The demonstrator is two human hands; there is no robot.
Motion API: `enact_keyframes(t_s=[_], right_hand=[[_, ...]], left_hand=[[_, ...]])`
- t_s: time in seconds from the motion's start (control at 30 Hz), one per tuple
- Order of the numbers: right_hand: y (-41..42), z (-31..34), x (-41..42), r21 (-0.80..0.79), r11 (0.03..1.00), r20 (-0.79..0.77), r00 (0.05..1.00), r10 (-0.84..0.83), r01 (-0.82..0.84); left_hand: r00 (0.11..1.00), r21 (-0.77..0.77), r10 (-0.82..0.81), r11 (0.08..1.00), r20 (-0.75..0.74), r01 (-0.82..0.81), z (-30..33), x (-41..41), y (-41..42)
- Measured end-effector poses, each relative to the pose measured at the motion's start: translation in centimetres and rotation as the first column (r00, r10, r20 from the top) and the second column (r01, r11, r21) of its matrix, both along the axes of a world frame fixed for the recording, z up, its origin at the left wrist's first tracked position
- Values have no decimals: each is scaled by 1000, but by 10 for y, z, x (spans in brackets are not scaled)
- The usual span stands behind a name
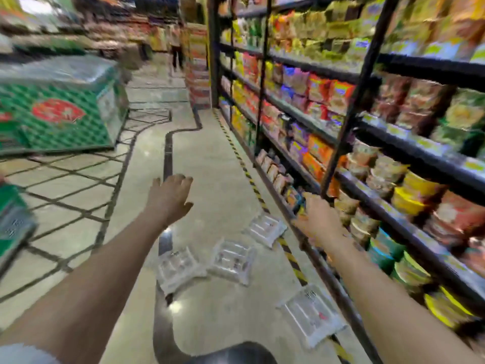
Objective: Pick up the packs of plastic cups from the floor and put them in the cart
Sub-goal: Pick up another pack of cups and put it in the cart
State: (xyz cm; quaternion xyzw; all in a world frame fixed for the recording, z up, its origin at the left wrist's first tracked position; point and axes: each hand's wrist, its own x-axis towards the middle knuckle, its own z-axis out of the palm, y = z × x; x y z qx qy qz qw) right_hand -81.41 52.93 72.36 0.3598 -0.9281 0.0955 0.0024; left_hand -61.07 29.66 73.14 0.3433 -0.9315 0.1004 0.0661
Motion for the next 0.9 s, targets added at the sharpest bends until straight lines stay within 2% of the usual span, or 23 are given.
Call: enact_keyframes(t_s=[0.27, 0.43, 0.53, 0.67, 0.9], right_hand=[[-154, -37, 66, 18, 993, 122, 986, 117, -120], [-246, -78, 96, 33, 981, 229, 957, 178, -190], [-300, -108, 100, 64, 972, 299, 934, 197, -225], [-380, -154, 85, 125, 956, 382, 902, 202, -267], [-539, -268, 20, 231, 919, 505, 847, 166, -318]], left_hand=[[991, 50, 118, 991, 59, -121, -49, 98, -111], [971, 181, 229, 954, 69, -238, -94, 122, -173], [946, 306, 317, 896, 69, -322, -129, 122, -210], [887, 476, 460, 772, 39, -421, -180, 102, -269], [798, 627, 582, 566, 157, -536, -300, 40, -398]])
